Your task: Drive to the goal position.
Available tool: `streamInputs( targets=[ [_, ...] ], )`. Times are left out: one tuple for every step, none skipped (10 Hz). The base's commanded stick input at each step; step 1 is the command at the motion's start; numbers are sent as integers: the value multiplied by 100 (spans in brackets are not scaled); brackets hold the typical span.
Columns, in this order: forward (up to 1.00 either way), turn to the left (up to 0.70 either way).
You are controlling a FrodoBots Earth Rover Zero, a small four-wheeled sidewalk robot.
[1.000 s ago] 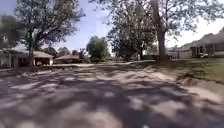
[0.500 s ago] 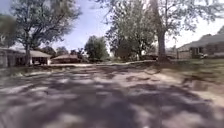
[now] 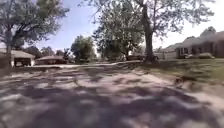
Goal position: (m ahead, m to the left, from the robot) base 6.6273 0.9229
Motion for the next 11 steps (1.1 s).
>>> streamInputs(
  targets=[
    [70, 0],
    [70, 0],
    [70, 0],
    [70, 0],
    [70, 0],
    [70, 0],
    [70, 0],
    [70, 0],
    [70, 0],
    [70, 0],
    [70, 0]
  ],
)
